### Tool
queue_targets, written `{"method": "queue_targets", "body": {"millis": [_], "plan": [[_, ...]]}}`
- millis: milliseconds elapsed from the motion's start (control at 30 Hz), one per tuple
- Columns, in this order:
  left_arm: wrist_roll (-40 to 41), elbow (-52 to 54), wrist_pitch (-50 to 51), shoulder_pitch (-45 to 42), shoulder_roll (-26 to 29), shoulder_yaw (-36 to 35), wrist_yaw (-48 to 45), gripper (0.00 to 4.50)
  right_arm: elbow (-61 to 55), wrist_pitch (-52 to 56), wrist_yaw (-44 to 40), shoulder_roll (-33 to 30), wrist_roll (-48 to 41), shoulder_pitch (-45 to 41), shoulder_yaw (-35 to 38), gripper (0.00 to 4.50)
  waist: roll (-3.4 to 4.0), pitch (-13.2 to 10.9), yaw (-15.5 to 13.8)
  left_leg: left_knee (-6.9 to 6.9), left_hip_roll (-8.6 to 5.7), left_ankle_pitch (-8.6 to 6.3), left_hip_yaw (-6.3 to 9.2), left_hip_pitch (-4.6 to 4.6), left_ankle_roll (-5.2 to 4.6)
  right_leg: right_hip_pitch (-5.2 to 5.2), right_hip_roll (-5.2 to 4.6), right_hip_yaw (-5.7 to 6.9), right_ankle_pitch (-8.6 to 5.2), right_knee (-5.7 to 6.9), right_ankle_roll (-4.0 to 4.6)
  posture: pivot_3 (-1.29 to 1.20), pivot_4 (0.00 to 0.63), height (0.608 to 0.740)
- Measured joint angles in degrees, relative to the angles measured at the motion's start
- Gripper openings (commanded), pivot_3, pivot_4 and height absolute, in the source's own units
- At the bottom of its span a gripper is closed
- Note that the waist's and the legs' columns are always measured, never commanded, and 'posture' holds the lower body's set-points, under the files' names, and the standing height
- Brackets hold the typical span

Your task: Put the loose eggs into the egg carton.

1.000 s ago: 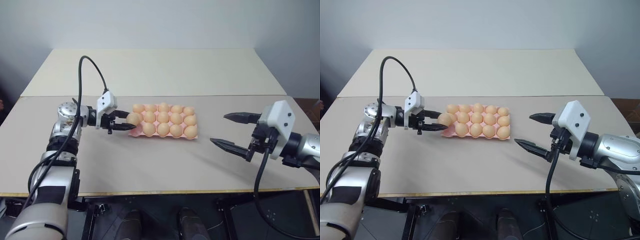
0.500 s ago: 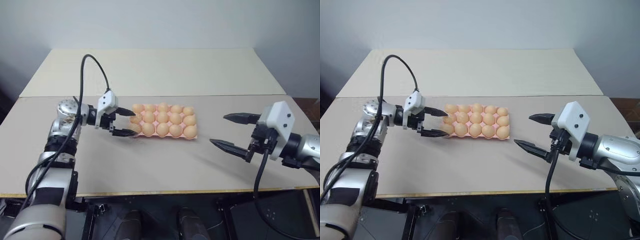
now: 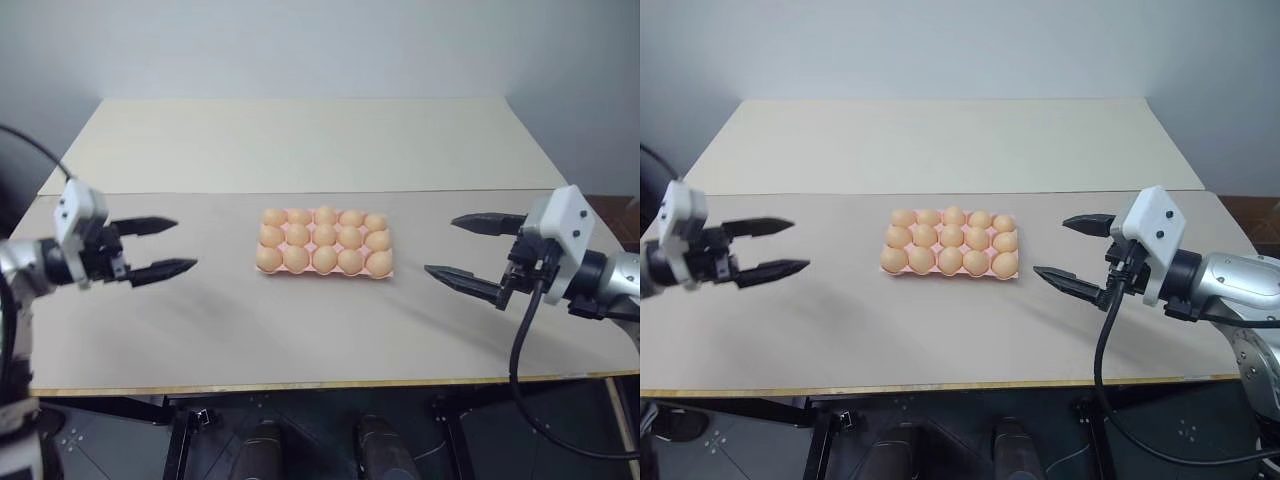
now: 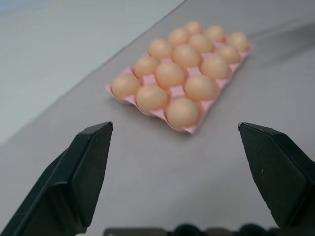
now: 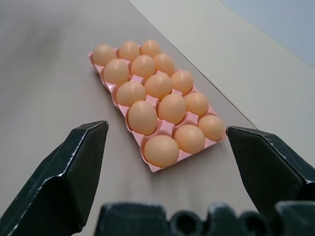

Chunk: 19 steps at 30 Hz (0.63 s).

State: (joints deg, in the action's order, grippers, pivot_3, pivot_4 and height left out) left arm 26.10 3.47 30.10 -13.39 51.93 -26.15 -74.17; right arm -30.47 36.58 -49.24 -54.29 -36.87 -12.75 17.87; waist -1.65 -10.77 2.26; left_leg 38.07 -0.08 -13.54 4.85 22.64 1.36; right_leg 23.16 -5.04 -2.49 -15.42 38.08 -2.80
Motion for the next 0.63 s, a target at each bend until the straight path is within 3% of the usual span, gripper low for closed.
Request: {"method": "queue_targets", "body": {"millis": [267,633], "plan": [[7.9,12.8,10.0,7.8,0.1,-8.6,9.0,4.45,0.7,-0.9,-0.2,1.2,1.3,0.8,-1.3,4.5,-0.01,0.0,-1.1,-0.06,-0.03,-0.01,-0.07,-0.05,0.01,-0.01,-0.02,-0.03,0.0,-0.04,0.0,0.0,0.15,0.74],[13.4,17.3,12.3,10.1,0.4,-10.5,13.8,4.45,3.9,-2.5,-0.7,1.5,3.0,-0.7,-2.9,4.5,-0.01,0.0,-1.1,-0.13,-0.02,-0.01,-0.13,-0.15,0.01,-0.04,-0.01,-0.08,0.0,-0.06,0.01,0.0,0.15,0.74]]}}
